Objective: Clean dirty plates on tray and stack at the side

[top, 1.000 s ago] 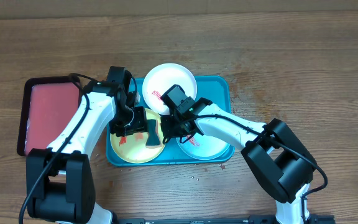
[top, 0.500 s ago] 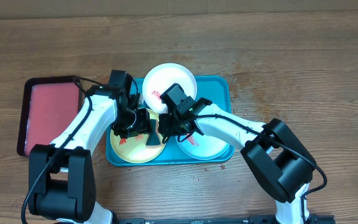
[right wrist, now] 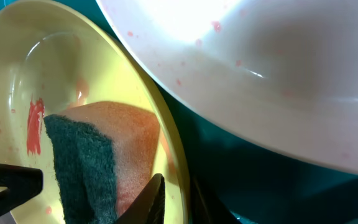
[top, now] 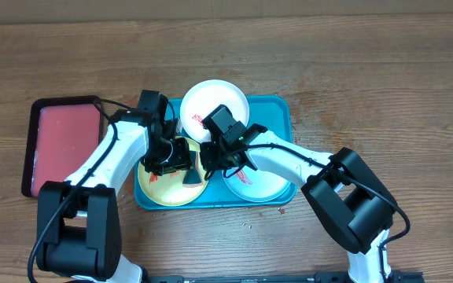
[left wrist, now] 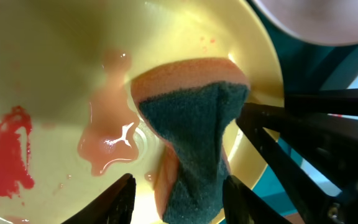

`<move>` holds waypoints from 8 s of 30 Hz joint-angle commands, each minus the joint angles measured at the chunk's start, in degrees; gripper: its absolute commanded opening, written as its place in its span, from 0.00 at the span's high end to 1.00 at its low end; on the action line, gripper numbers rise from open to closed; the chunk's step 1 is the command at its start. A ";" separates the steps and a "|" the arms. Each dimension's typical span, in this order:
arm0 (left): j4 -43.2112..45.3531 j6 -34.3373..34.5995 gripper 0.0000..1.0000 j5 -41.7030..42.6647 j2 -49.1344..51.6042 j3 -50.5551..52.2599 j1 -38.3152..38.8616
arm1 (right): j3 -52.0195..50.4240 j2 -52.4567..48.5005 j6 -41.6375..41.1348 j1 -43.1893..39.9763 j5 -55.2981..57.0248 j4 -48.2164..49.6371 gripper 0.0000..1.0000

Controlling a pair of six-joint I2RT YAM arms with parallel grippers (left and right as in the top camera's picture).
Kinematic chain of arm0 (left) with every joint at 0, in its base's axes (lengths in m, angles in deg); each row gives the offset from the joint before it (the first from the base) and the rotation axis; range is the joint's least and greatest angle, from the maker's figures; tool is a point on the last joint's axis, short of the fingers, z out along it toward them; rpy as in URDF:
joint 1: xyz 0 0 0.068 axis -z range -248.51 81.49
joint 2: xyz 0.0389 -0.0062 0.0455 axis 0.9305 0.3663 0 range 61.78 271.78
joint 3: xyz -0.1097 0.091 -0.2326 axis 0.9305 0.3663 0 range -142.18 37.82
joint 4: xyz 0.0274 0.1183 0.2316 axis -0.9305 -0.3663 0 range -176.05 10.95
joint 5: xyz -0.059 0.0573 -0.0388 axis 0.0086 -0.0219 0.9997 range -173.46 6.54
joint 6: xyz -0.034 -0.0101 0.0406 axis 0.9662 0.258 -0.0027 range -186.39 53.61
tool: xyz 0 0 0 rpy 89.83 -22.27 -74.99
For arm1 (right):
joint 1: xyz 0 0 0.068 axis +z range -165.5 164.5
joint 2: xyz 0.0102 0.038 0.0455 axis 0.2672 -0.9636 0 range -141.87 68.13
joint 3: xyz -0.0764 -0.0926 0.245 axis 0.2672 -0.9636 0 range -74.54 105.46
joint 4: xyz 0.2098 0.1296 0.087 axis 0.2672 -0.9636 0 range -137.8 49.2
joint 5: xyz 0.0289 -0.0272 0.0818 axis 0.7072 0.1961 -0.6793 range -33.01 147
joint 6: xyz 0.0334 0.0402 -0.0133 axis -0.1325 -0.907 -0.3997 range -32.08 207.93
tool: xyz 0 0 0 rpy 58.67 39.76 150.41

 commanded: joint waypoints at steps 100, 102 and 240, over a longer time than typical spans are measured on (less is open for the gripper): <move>2.64 9.79 0.96 -44.41 0.57 5.90 -5.86 | -0.42 -1.99 0.37 -1.44 1.01 -2.67 0.83; 0.33 9.79 0.96 -41.24 0.55 1.79 -5.86 | -0.42 -1.99 0.37 -1.44 1.01 -2.60 0.83; -15.93 16.02 0.96 -15.91 -13.35 -15.74 -34.73 | 18.27 -0.76 19.96 -52.11 5.09 -35.63 0.20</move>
